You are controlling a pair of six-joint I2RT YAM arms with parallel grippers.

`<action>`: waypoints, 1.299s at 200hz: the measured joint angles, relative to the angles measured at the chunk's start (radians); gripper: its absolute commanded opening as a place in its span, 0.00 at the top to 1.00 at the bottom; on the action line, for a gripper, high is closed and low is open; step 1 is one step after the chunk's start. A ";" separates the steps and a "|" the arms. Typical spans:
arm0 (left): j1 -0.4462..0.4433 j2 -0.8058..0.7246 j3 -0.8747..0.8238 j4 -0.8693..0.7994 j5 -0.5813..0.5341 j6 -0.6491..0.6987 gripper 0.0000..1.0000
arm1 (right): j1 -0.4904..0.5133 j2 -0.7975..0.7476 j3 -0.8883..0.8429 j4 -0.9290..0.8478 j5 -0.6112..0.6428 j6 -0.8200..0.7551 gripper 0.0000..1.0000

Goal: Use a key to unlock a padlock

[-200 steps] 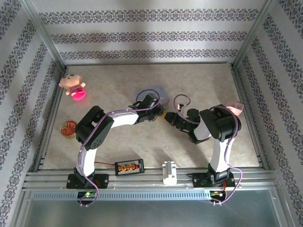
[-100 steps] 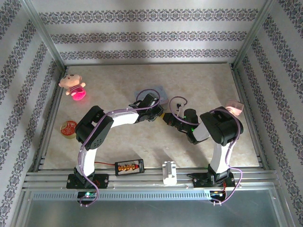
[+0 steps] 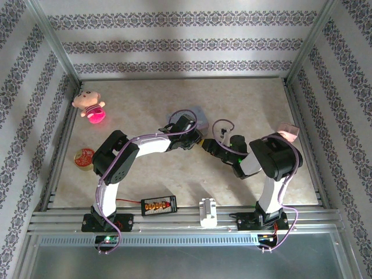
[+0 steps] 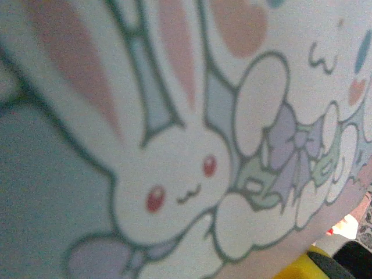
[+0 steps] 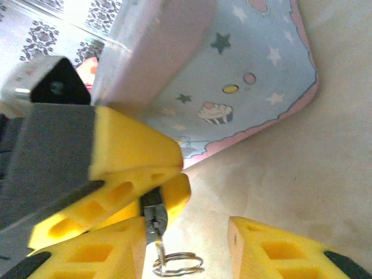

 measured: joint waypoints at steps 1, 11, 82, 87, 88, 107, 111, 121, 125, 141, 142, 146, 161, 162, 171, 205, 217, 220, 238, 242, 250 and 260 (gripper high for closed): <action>0.000 0.000 0.000 0.000 0.001 0.000 1.00 | -0.002 -0.003 -0.003 0.001 0.000 0.000 0.55; 0.000 0.000 -0.001 0.000 0.005 0.001 1.00 | -0.011 -0.032 -0.022 0.010 0.001 0.004 0.54; 0.000 0.000 -0.001 0.001 0.009 0.003 1.00 | -0.023 -0.158 -0.089 -0.016 -0.023 0.014 0.68; 0.000 0.000 -0.001 0.002 0.009 0.003 1.00 | -0.023 -0.151 -0.088 -0.015 -0.025 0.015 0.68; 0.000 0.000 -0.001 0.002 0.009 0.003 1.00 | -0.023 -0.149 -0.088 -0.015 -0.025 0.015 0.69; 0.000 0.000 -0.001 0.003 0.010 0.003 1.00 | -0.018 -0.112 -0.085 -0.015 -0.027 0.018 0.68; 0.000 0.000 -0.001 0.004 0.010 0.003 1.00 | -0.016 -0.104 -0.082 -0.015 -0.027 0.018 0.69; 0.000 0.000 -0.002 0.006 0.012 0.003 1.00 | -0.009 -0.089 -0.076 -0.016 -0.027 0.018 0.70; 0.000 0.000 -0.002 0.007 0.013 0.003 1.00 | -0.007 -0.083 -0.073 -0.015 -0.027 0.019 0.70; 0.000 0.000 -0.003 0.010 0.014 0.004 1.00 | -0.001 -0.067 -0.055 -0.014 -0.030 0.022 0.71; 0.000 0.000 -0.003 0.010 0.014 0.004 1.00 | -0.001 -0.067 -0.053 -0.014 -0.030 0.022 0.71; 0.000 0.000 -0.003 0.011 0.014 0.004 1.00 | 0.000 -0.063 -0.046 -0.014 -0.031 0.022 0.71; 0.000 0.000 -0.006 0.016 0.016 0.005 1.00 | 0.006 -0.055 -0.021 -0.010 -0.030 0.024 0.73; 0.000 0.000 -0.006 0.016 0.016 0.006 1.00 | 0.006 -0.055 -0.019 -0.010 -0.030 0.024 0.73; 0.000 0.000 -0.008 0.019 0.016 0.007 1.00 | 0.006 -0.053 -0.009 -0.010 -0.030 0.025 0.77; 0.001 -0.003 -0.013 0.029 0.021 0.007 1.00 | 0.006 -0.028 0.014 -0.006 -0.029 0.042 0.81; 0.001 -0.003 -0.014 0.030 0.021 0.008 1.00 | 0.006 -0.021 0.014 0.002 -0.030 0.045 0.79; 0.001 -0.003 -0.014 0.030 0.021 0.008 1.00 | 0.006 -0.019 0.014 0.004 -0.030 0.046 0.79; 0.001 -0.003 -0.014 0.030 0.020 0.008 1.00 | 0.006 -0.017 0.014 0.014 -0.030 0.052 0.77; 0.001 -0.003 -0.014 0.030 0.020 0.008 1.00 | 0.008 -0.017 0.014 0.016 -0.030 0.051 0.77; 0.001 -0.003 -0.015 0.030 0.020 0.008 1.00 | 0.010 -0.017 0.012 0.019 -0.029 0.052 0.77; 0.001 -0.003 -0.016 0.031 0.020 0.010 1.00 | 0.011 -0.017 0.008 0.022 -0.025 0.052 0.77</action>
